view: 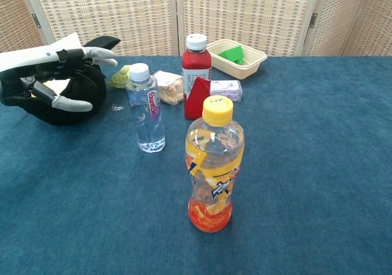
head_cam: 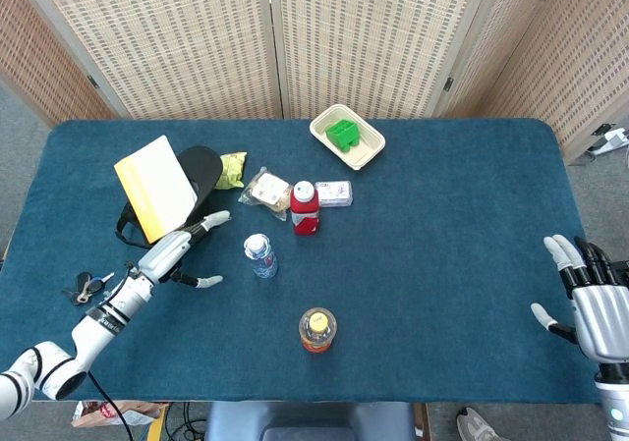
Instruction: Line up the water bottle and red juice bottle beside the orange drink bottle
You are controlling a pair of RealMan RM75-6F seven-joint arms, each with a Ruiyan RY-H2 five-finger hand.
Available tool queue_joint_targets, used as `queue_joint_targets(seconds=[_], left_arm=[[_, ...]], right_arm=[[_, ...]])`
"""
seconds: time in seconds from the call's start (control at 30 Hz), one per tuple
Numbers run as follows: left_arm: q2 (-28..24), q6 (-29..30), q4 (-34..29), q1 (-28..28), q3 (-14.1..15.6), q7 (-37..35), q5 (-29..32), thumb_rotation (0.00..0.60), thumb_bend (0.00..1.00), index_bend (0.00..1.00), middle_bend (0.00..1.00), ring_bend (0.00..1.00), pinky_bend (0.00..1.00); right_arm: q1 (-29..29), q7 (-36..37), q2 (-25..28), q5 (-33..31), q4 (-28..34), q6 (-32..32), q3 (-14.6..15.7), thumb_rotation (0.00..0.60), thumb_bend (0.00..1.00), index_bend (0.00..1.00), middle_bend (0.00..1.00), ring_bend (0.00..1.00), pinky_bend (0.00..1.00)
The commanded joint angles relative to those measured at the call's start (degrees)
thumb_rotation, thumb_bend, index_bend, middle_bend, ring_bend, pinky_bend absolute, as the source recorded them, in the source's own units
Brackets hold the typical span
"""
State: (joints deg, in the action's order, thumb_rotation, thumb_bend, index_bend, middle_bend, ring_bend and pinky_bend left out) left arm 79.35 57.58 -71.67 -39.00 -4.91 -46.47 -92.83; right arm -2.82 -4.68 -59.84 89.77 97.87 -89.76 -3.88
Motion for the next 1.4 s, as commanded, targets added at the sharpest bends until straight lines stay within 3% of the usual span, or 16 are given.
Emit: queue_joint_targets(seconds=[0.03, 0.93, 1.4], left_arm=[[1.3, -1.0, 1.5, -1.2, 0.1, -0.9, 0.3, 0.600, 0.16, 0.13, 0.07, 0.13, 0.17], [15.0, -4.4, 15.5, -8.1, 0.8, -6.4, 2.9, 0.600, 0.16, 0.29, 0.23, 0.25, 0.35], [17.9, -3.2, 18.9, -8.2, 0.5, -6.1, 4.5, 0.600, 0.16, 0.45, 0.42, 0.40, 0.50]], right_arm=[[0.1, 0.0, 0.1, 0.0, 0.0, 0.0, 0.0, 0.600, 0.21, 0.05, 0.11, 0.00, 0.10], [0.9, 1.7, -0.4, -0.8, -1.6, -0.1, 0.2, 0.600, 0.21, 0.05, 0.11, 0.00, 0.10], [0.9, 2.0, -0.3, -1.1, -1.8, 0.1, 0.0, 0.600, 0.21, 0.06, 0.11, 0.00, 0.10]])
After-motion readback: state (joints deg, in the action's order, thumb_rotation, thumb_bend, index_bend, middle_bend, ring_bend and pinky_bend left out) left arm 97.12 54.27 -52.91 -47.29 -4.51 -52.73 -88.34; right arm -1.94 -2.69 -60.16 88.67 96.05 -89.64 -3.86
